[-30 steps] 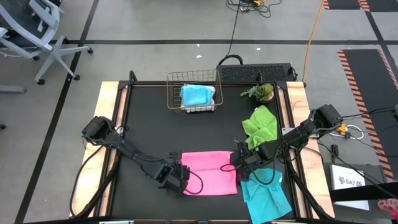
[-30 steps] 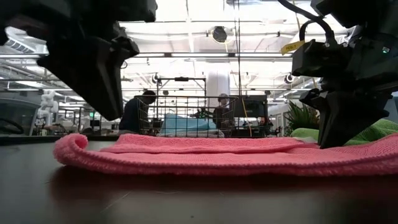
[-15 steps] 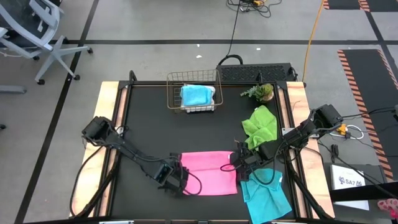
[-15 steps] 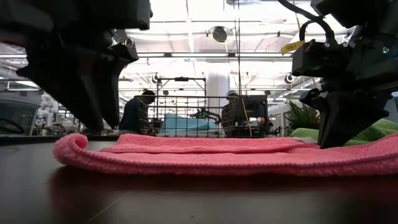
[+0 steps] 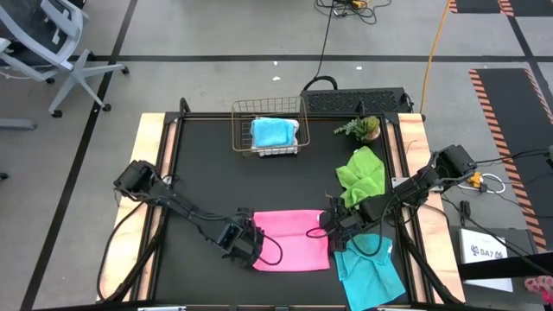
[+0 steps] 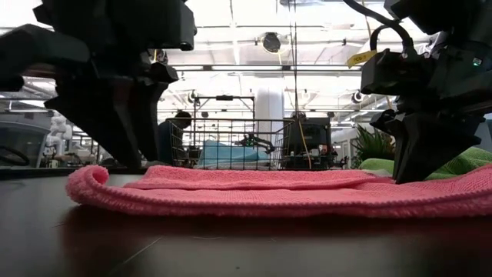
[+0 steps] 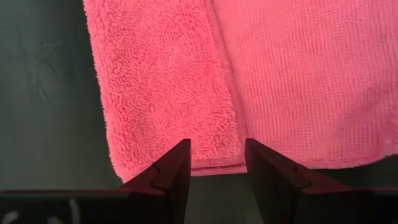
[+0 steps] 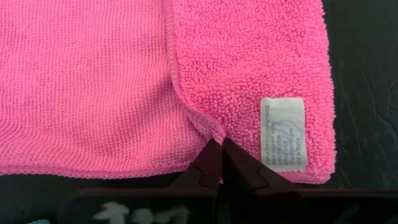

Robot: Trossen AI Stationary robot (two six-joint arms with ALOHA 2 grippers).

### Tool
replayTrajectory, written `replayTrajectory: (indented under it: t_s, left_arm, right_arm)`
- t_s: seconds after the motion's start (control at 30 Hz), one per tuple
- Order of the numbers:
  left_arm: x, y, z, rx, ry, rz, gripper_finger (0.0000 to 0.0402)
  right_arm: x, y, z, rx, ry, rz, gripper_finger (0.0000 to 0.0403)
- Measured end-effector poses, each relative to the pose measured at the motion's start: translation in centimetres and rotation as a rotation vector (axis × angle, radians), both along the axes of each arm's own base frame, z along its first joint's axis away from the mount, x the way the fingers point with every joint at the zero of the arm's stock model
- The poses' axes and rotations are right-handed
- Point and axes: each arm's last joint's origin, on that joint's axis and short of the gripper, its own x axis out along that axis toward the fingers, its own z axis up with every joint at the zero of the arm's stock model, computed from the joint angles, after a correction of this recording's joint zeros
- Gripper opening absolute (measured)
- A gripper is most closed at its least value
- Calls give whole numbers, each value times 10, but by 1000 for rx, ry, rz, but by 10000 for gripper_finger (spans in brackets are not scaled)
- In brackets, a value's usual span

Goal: Fold microfiber towels
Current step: Fold the pink microfiber cloth

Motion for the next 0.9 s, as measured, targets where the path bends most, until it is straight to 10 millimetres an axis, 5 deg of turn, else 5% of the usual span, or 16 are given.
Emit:
replayTrajectory:
  t_s: [0.9]
  left_arm:
    - [10, 11, -17, -48, 57, 41, 150]
  right_arm:
    - [0, 0, 0, 3, -2, -3, 0]
